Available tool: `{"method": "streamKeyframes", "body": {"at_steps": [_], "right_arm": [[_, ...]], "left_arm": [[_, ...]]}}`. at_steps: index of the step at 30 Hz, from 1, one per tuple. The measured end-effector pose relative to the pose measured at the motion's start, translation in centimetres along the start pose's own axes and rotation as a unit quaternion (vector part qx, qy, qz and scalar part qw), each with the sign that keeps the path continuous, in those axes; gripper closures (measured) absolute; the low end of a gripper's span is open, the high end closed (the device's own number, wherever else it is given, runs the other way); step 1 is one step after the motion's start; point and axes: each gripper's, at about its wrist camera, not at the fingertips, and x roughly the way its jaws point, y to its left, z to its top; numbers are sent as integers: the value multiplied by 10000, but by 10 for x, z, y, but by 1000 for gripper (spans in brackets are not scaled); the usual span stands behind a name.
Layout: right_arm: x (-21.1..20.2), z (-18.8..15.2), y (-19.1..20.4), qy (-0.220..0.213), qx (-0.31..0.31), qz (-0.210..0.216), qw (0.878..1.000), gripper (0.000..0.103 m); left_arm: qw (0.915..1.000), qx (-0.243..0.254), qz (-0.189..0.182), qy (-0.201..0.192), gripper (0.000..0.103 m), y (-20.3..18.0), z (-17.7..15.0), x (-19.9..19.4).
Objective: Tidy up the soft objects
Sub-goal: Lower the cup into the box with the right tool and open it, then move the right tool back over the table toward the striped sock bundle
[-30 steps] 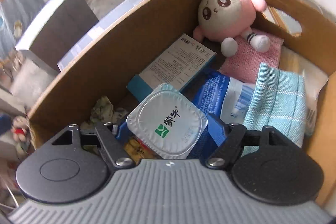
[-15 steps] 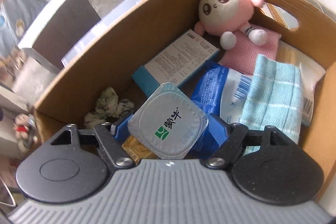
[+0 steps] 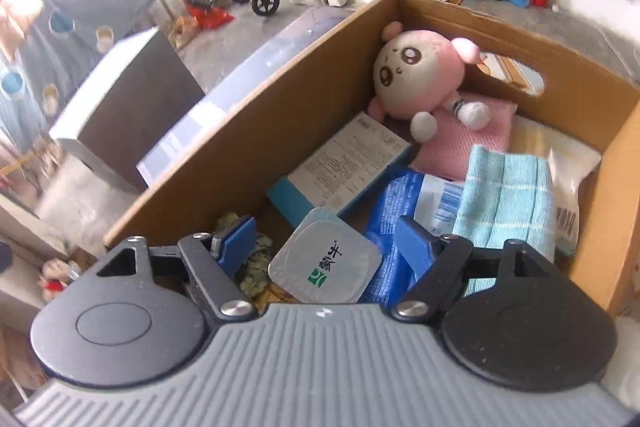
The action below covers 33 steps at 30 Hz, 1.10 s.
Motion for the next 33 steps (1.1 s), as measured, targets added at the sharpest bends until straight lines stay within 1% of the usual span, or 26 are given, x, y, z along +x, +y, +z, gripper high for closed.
{"method": "streamKeyframes", "body": {"at_steps": [1,2,5,6,8,12,15,18,21,22,24,25,26,28,30,33], "right_arm": [[3,-1,-2,86,92,87,9999,39],[7,-2,-3,190,165,170,9995,52],[25,-7,3,428,207,286,9985,63],[31,-8,6,454,191,280,9984,64],[33,-7,17,346,11,278,9990,64],[42,-3,27,459,130,557,9973,65],[46,1,37,507,1,392,9979,64],[38,1,29,452,278,474,9975,63],[12,-1,10,174,593,616,9962,61],[-1,-4,3,34,709,689,9951,58],[-34,-17,-14,-331,965,823,9914,52],[-51,-28,-23,-526,1070,858,9892,45],[-69,-41,-32,-719,1158,837,9871,42],[-103,-70,-47,-1037,1229,754,9841,40],[-134,-99,-65,-1265,1323,568,9815,38],[-179,-141,-95,-1474,1470,195,9779,38]], "left_arm": [[10000,-4,-9,-8,48,0,0,-1],[10000,-4,-25,-15,48,-1,0,-2],[10000,13,-29,-16,48,0,-1,-2],[10000,5,-28,-11,48,0,-1,-2],[10000,-16,-14,1,48,1,-1,-2],[10000,-67,43,27,48,7,-1,-2],[9999,-95,63,31,48,10,0,-2],[9999,-120,78,59,47,11,0,-2],[9999,-71,59,50,44,10,0,-4],[10000,-51,46,41,43,8,0,-5],[10000,13,-7,38,42,3,1,-6],[10000,72,-46,29,41,0,0,-7],[9998,150,-88,16,38,-5,-1,-7],[9991,392,-165,33,36,-18,-6,-6],[9968,749,-251,130,34,-38,-15,0],[9880,1415,-520,327,31,-79,-37,12]]}}
